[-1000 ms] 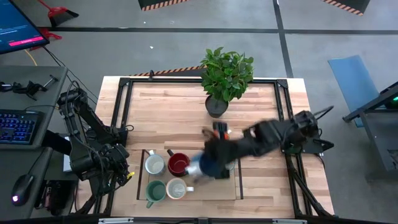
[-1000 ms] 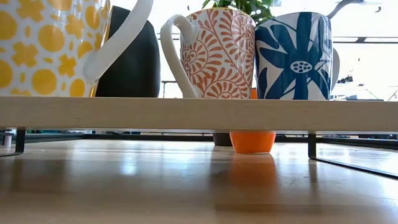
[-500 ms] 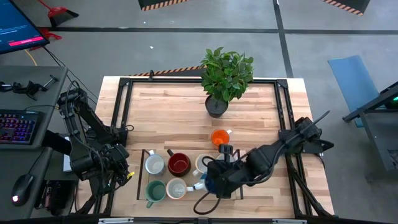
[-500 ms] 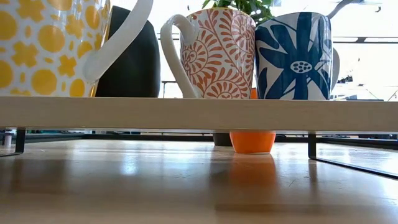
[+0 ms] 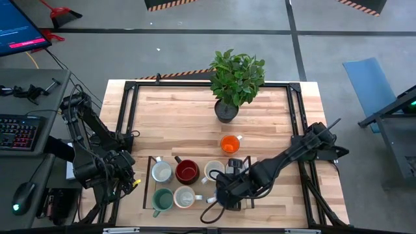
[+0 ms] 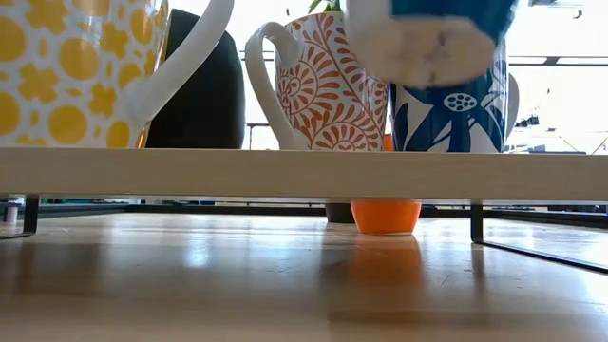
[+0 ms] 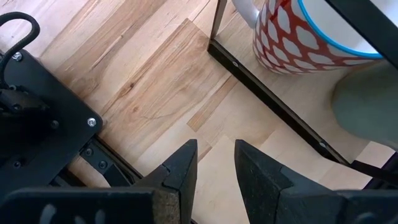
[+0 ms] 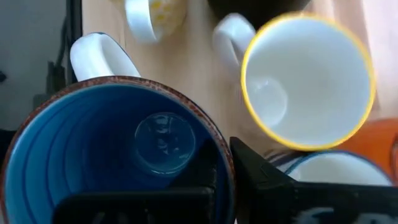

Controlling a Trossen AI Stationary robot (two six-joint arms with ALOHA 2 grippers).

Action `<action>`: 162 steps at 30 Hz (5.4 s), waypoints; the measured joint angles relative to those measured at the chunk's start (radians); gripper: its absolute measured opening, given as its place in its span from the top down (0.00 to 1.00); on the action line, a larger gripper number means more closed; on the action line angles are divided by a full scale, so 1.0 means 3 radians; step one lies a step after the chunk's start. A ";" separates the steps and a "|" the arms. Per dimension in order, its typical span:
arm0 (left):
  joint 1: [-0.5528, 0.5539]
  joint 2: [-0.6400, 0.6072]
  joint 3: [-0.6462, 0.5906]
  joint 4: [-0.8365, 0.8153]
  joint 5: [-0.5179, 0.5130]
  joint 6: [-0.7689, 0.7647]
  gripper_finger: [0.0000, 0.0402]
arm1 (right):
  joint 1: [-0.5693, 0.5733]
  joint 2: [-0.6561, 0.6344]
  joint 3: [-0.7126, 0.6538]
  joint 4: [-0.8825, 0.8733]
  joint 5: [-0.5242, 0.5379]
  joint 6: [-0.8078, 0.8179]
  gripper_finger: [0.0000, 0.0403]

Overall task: Place coffee mugs
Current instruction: Put the blue mug on the shelf, then put the orange mug on the shelf

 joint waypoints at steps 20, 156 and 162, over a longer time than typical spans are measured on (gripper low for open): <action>-0.0001 0.0000 0.0000 0.0008 0.0001 0.0001 0.76 | 0.0061 -0.0002 -0.0306 -0.0125 -0.0231 0.0325 1.00; -0.0001 0.0000 0.0001 0.0075 -0.0011 -0.0005 0.76 | -0.1267 0.0414 0.0621 -0.1049 0.0365 -0.0084 0.78; -0.0001 0.0000 0.0001 0.0047 0.0000 0.0096 0.76 | -0.1354 0.0461 0.0621 -0.1213 0.0325 -0.0106 0.78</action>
